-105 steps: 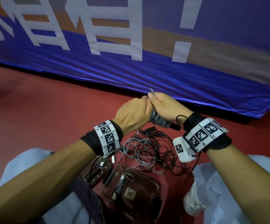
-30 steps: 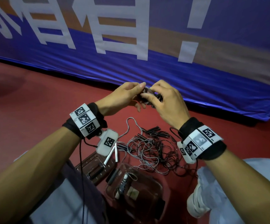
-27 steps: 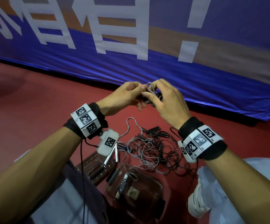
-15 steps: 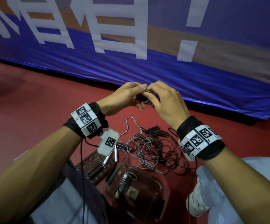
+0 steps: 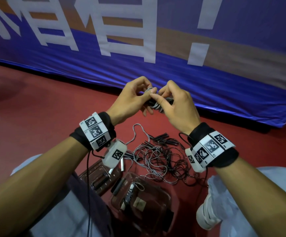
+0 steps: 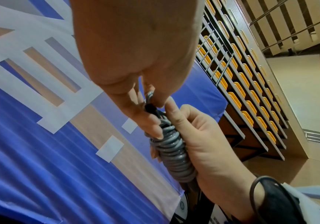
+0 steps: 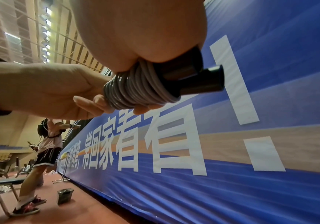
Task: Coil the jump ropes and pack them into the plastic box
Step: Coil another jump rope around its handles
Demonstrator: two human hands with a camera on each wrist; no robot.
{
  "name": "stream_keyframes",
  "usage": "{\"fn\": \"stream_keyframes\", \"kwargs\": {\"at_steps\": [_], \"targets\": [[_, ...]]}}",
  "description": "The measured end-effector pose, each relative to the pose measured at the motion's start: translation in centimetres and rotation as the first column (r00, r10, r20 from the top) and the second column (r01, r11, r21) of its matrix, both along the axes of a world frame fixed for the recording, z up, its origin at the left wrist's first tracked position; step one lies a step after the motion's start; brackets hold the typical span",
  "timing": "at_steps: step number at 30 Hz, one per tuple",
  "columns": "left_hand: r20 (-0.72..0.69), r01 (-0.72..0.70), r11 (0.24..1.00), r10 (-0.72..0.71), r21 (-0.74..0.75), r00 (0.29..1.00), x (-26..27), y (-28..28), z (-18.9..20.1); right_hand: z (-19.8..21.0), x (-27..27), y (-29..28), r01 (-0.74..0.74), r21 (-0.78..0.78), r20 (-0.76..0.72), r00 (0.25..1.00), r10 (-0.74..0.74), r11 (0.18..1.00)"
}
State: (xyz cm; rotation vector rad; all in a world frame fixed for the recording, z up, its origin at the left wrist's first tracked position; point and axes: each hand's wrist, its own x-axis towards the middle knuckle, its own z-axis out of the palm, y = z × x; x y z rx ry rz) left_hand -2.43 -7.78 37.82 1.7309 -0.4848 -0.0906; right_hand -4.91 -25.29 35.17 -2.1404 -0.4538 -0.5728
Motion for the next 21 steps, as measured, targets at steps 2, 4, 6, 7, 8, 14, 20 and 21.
{"fn": "stream_keyframes", "kwargs": {"at_steps": [2, 4, 6, 7, 8, 14, 20, 21], "targets": [[0.01, -0.037, 0.999, 0.037, -0.023, 0.999, 0.0, 0.1, 0.2, 0.0, 0.2, 0.2, -0.005, 0.09, -0.039, 0.999, 0.008, 0.996], [-0.017, -0.041, 0.996, 0.04, -0.073, 0.999, 0.0, 0.3, 0.3, 0.1, 0.3, 0.4, -0.008, 0.195, -0.065, 0.998, 0.021, 0.981], [-0.052, -0.015, 0.991, 0.009, -0.13, 0.999, 0.1, 0.5, 0.5, 0.3, 0.4, 0.4, 0.005, 0.289, -0.084, 0.996, 0.021, 0.957], [-0.068, -0.002, 0.989, -0.009, -0.15, 0.998, 0.1, 0.5, 0.6, 0.4, 0.5, 0.3, 0.011, 0.323, -0.094, 0.995, 0.021, 0.946], [-0.08, 0.012, 0.987, -0.025, -0.161, 0.996, 0.1, 0.6, 0.7, 0.5, 0.5, 0.1, 0.013, 0.343, -0.107, 0.994, 0.026, 0.939], [-0.095, 0.185, 0.977, -0.195, -0.102, 0.976, 0.7, 1.9, 1.1, 0.4, 0.6, -0.4, -0.014, 0.434, -0.172, 0.98, 0.098, 0.901], [-0.092, 0.292, 0.956, -0.289, 0.014, 0.953, 1.0, 2.7, 1.0, -0.1, 0.5, -0.5, 0.014, 0.594, -0.345, 0.907, 0.24, 0.804], [-0.08, 0.294, 0.955, -0.29, 0.043, 0.954, 1.1, 2.9, 1.0, 0.0, 0.4, -0.5, 0.017, 0.623, -0.38, 0.88, 0.284, 0.782]]}}
